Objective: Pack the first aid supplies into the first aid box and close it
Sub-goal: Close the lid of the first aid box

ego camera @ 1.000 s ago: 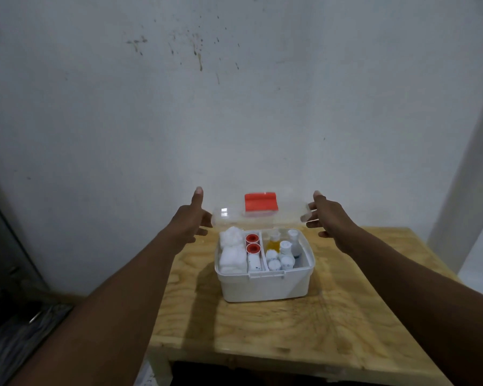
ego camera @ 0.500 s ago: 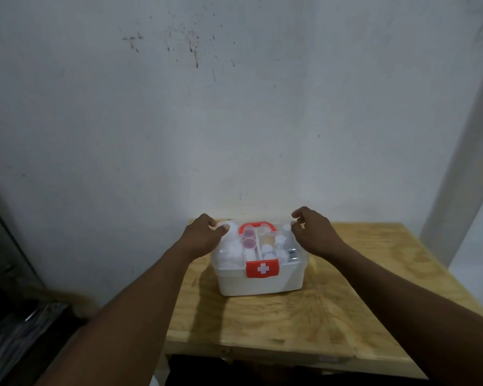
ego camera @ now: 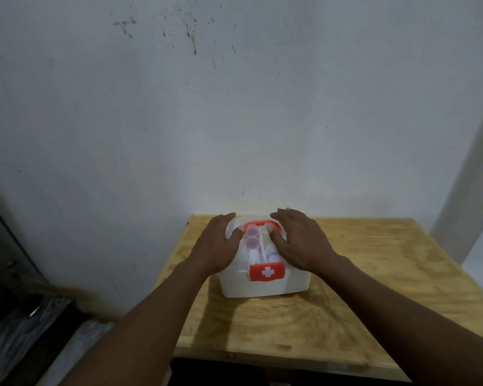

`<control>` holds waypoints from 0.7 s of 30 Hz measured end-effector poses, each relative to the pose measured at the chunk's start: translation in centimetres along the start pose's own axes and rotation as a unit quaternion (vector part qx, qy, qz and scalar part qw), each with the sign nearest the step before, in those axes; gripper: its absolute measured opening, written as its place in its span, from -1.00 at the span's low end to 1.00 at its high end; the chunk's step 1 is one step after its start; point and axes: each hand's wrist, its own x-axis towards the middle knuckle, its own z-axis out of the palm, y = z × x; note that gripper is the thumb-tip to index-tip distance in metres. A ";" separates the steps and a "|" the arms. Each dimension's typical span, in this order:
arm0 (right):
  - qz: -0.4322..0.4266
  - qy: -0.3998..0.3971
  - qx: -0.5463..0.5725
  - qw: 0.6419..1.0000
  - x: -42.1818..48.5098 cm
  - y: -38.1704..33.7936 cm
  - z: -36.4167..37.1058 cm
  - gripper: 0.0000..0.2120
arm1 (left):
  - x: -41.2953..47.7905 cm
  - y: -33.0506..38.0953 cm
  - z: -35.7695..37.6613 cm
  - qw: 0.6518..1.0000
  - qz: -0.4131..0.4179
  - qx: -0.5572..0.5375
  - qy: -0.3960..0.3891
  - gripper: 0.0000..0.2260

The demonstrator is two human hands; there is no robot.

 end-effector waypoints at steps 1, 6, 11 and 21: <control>-0.002 0.004 -0.006 1.000 -0.1 0.0 0.2 -0.45 | -0.2 -0.1 0.1 1.000 0.013 0.023 0.016 -0.48; 0.000 0.016 -0.018 1.000 -0.3 0.0 0.5 -0.39 | -1.4 0.1 0.2 0.982 0.127 0.097 0.105 -0.34; 0.008 0.004 0.025 1.000 -0.2 0.1 0.2 -0.42 | -1.6 0.7 -0.2 0.978 0.141 0.129 0.079 -0.39; 0.018 0.003 0.049 0.999 -0.1 0.2 0.0 -0.53 | -2.4 0.7 -0.4 0.970 0.135 0.201 -0.029 0.09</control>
